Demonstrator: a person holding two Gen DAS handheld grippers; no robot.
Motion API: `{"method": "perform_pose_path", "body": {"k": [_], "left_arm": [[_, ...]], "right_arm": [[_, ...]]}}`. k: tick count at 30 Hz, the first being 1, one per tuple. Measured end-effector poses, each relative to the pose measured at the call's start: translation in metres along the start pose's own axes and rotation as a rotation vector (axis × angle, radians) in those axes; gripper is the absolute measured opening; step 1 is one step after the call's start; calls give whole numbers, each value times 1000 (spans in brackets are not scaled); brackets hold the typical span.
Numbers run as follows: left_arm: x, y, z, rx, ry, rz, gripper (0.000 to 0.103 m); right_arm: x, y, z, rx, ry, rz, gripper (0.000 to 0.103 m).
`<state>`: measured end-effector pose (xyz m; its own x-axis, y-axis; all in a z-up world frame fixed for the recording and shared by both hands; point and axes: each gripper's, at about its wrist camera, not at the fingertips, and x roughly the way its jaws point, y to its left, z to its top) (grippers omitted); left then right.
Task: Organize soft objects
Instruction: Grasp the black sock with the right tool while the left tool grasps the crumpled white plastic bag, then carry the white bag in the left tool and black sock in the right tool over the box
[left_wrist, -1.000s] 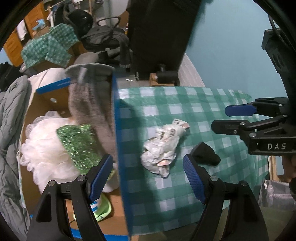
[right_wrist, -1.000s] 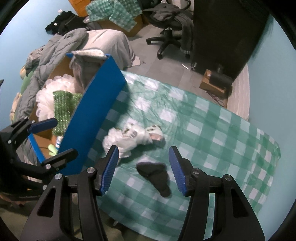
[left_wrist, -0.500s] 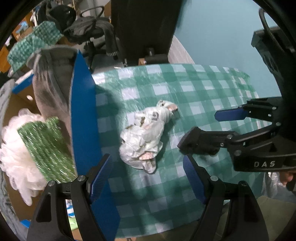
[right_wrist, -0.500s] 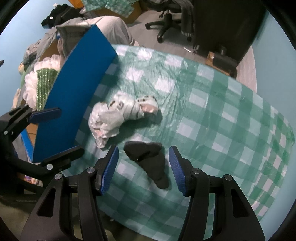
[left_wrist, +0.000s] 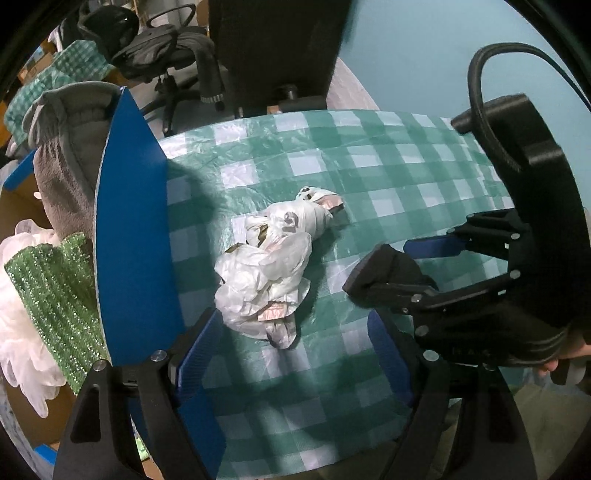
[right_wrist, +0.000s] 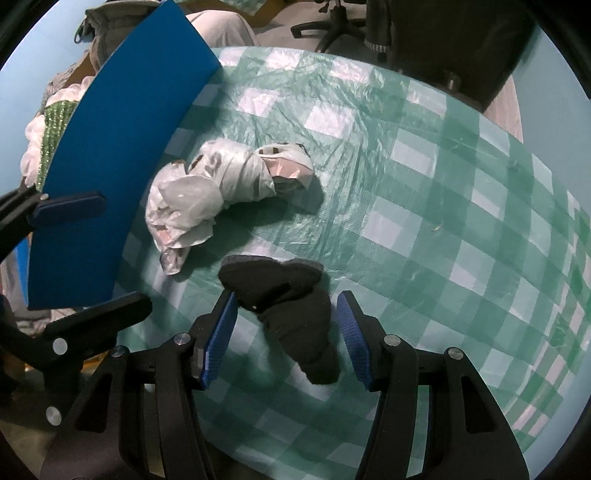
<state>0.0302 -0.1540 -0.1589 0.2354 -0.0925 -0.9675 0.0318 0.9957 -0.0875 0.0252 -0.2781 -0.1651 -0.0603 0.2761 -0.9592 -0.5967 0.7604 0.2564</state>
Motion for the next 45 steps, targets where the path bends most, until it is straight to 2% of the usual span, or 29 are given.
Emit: {"method": "perform_pose_path", "body": {"k": [2, 4, 7, 20, 23, 29, 31, 32, 34, 41, 45], "left_arm": [[1, -1, 2, 2, 3, -5, 82], [2, -3, 5, 2, 12, -16, 82], [3, -4, 10, 9, 9, -17, 82], [41, 1, 48, -10, 43, -26, 82], [54, 2, 53, 1, 75, -12, 82], [71, 3, 59, 22, 88, -3, 82], [75, 4, 59, 30, 88, 4, 77], [76, 5, 58, 39, 89, 4, 68], [77, 5, 58, 47, 93, 13, 59], [76, 6, 50, 60, 78, 53, 48], [73, 5, 47, 56, 72, 60, 46]], "right_arm": [[3, 0, 0, -12, 5, 5, 56], [7, 0, 0, -23, 15, 2, 45], [5, -2, 0, -13, 6, 4, 39], [-19, -49, -9, 131, -67, -41, 38], [-22, -55, -9, 159, -73, -45, 38], [-28, -57, -16, 193, -86, -44, 38], [-28, -56, -17, 198, -86, -45, 38], [-28, -54, -18, 200, -86, -44, 38], [-29, -52, -18, 203, -89, -44, 38], [-31, -44, -17, 202, -102, -53, 38], [-33, -39, -16, 200, -107, -64, 38]]}}
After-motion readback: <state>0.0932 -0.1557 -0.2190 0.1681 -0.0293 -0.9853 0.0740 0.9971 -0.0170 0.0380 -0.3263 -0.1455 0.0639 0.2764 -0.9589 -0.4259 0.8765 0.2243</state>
